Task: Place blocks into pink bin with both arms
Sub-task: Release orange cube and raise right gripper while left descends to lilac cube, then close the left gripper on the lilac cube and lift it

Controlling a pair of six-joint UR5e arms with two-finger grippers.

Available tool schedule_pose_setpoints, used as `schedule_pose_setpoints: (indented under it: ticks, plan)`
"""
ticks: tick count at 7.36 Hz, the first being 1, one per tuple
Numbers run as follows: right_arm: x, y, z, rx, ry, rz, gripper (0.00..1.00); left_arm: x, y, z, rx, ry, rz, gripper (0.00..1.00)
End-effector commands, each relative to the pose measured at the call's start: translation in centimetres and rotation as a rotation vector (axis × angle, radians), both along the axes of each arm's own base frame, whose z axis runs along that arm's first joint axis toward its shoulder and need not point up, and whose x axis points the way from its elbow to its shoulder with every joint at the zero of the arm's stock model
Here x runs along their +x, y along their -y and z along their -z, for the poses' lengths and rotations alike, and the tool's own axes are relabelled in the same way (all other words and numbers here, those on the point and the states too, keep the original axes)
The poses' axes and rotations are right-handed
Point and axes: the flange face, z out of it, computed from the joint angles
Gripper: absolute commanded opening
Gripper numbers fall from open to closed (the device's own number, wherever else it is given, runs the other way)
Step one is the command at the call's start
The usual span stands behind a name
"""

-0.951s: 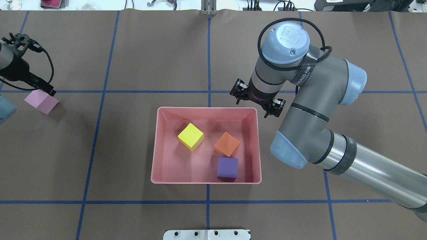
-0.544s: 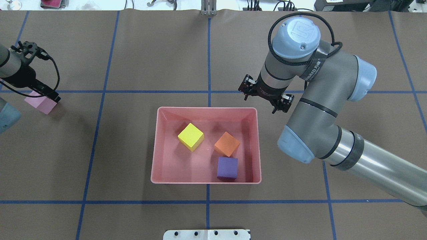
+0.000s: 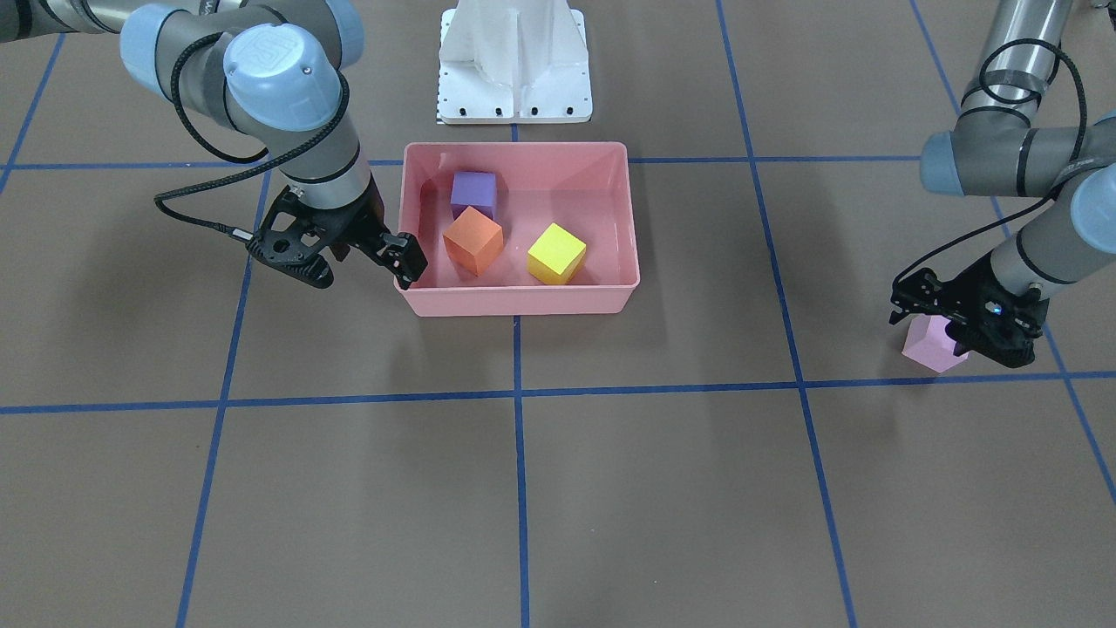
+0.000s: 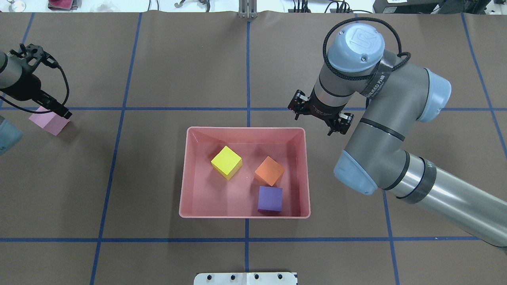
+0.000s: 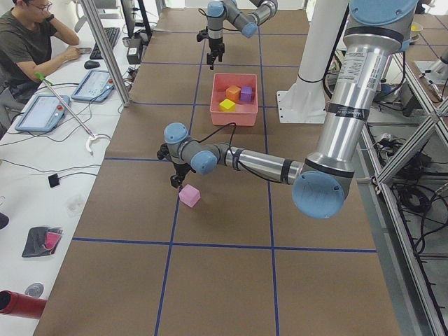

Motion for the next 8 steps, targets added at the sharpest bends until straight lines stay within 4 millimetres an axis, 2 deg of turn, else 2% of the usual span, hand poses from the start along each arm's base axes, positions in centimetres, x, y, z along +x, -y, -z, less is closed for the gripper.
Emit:
schedule_pose_setpoints:
  ticks: [1,3,5,8]
  plan:
    - [0.5,-0.1,-1.0,-0.007,-0.010,-0.003,1.00,-1.4,-0.5,-1.5,0.012,0.019,-0.004,0.99]
    - [2.3,0.5,-3.3,0.025,-0.035,0.025,1.00,-2.1,-0.3,-2.7,-0.012,0.031,0.009,0.99]
    - [2.4,0.6,-3.4,0.025,-0.037,0.026,1.00,-1.8,-0.5,-4.7,-0.045,0.046,0.003,0.99]
    - [2.7,0.8,-3.5,0.022,-0.038,0.023,1.00,-1.6,-0.5,-5.2,-0.059,0.050,0.005,0.99]
